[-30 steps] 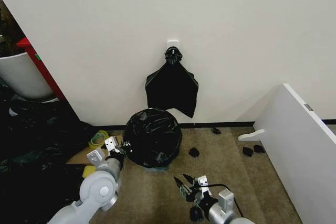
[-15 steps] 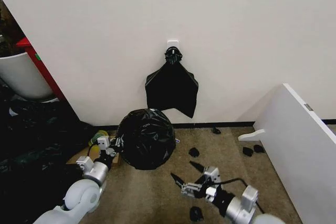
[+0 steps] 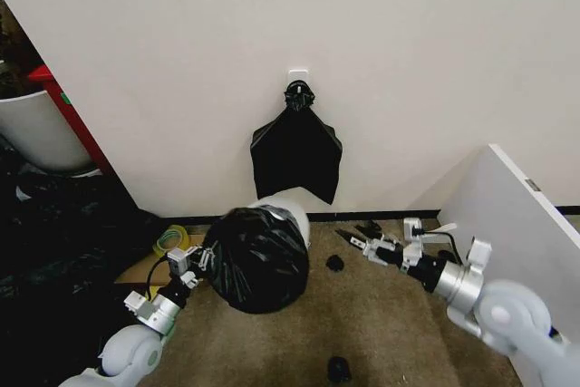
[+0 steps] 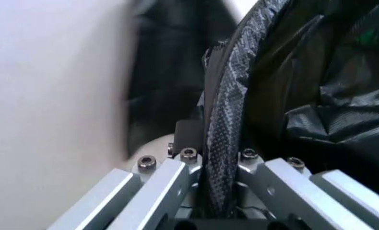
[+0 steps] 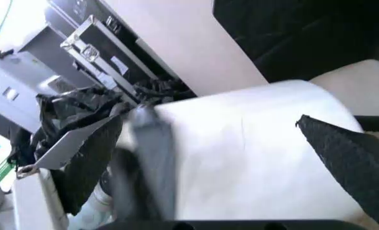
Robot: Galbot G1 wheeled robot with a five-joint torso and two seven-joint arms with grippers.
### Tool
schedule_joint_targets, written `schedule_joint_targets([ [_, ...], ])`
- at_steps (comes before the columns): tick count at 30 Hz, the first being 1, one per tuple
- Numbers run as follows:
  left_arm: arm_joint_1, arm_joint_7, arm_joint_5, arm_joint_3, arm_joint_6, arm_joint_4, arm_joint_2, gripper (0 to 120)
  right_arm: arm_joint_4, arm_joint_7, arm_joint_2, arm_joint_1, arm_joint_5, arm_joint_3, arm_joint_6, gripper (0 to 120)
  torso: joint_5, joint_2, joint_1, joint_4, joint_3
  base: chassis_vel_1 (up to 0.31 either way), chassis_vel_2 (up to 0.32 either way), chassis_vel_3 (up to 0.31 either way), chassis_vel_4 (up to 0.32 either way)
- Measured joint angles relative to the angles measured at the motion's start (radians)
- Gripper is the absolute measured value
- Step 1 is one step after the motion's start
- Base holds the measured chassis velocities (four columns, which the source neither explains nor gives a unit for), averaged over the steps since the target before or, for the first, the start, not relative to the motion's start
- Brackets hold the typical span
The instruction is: Place the garbage bag over the trash bin.
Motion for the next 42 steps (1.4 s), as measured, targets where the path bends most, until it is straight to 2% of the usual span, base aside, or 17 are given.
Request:
schedule_joint_targets([
  [2, -0.005, 0.016, -0.011, 0.006, 0.0, 0.003, 0.005, 1, -0.013, -0.007, -0.001, 0.025, -0.009, -0.017, -0.007, 100, 0.0, 0.0, 0.0, -0.0002, 0.0, 0.0, 0.0, 0.0, 0.0],
  [4, -0.019, 0.023, -0.023, 0.018, 0.001, 0.009, 0.012, 1, -0.024, -0.011, 0.005, 0.036, -0.044, -0.037, -0.011, 100, 0.0008, 0.0, 0.0, 0.0007, 0.0, 0.0, 0.0, 0.0, 0.0],
  [12, -0.029, 0.013, -0.021, 0.037, 0.017, 0.015, 0.014, 1, -0.015, -0.011, 0.033, 0.031, -0.128, -0.07, -0.012, 100, 0.0002, 0.0, 0.0, 0.0004, 0.0, 0.0, 0.0, 0.0, 0.0],
  [20, -0.045, 0.008, -0.009, 0.048, 0.028, 0.005, 0.012, 1, 0.002, 0.005, 0.044, 0.043, -0.13, -0.091, -0.015, 100, 0.0003, 0.0, 0.0, 0.0004, 0.0, 0.0, 0.0, 0.0, 0.0],
  [24, -0.046, -0.003, 0.018, 0.049, 0.036, -0.006, 0.01, 1, -0.006, 0.022, 0.074, 0.07, -0.122, -0.115, -0.023, 99, 0.0004, 0.0, 0.0, 0.0004, 0.0, 0.0, 0.0, 0.0, 0.0],
  [27, -0.043, -0.008, 0.028, 0.049, 0.039, -0.009, 0.008, 1, -0.013, 0.025, 0.084, 0.085, -0.12, -0.13, -0.029, 88, 0.0004, 0.0, 0.0, 0.0005, 0.0, 0.0, 0.0, 0.0, 0.0],
  [30, -0.042, -0.009, 0.034, 0.049, 0.041, -0.012, 0.007, 1, -0.015, 0.027, 0.088, 0.096, -0.122, -0.145, -0.029, 84, 0.0004, 0.0, 0.0, 0.0004, 0.0, 0.0, 0.0, 0.0, 0.0],
  [31, -0.042, -0.011, 0.035, 0.049, 0.042, -0.012, 0.006, 1, -0.016, 0.027, 0.09, 0.102, -0.123, -0.152, -0.029, 77, 0.0004, 0.0, 0.0, 0.0004, 0.0, 0.0, 0.0, 0.0, 0.0],
  [32, -0.042, -0.011, 0.035, 0.049, 0.042, -0.012, 0.006, 1, -0.016, 0.027, 0.09, 0.102, -0.123, -0.152, -0.029, 77, 0.0004, 0.0, 0.0, 0.0004, 0.0, 0.0, 0.0, 0.0, 0.0],
  [41, -0.031, -0.02, 0.047, 0.051, 0.046, -0.021, -0.005, 1, -0.021, 0.027, 0.093, 0.114, -0.142, -0.172, -0.03, 43, 0.0004, 0.0, 0.0, 0.0004, 0.0, 0.0, 0.0, 0.0, 0.0],
  [42, -0.031, -0.02, 0.047, 0.051, 0.046, -0.021, -0.005, 1, -0.021, 0.027, 0.093, 0.114, -0.142, -0.172, -0.03, 43, 0.0004, 0.0, 0.0, 0.0004, 0.0, 0.0, 0.0, 0.0, 0.0],
])
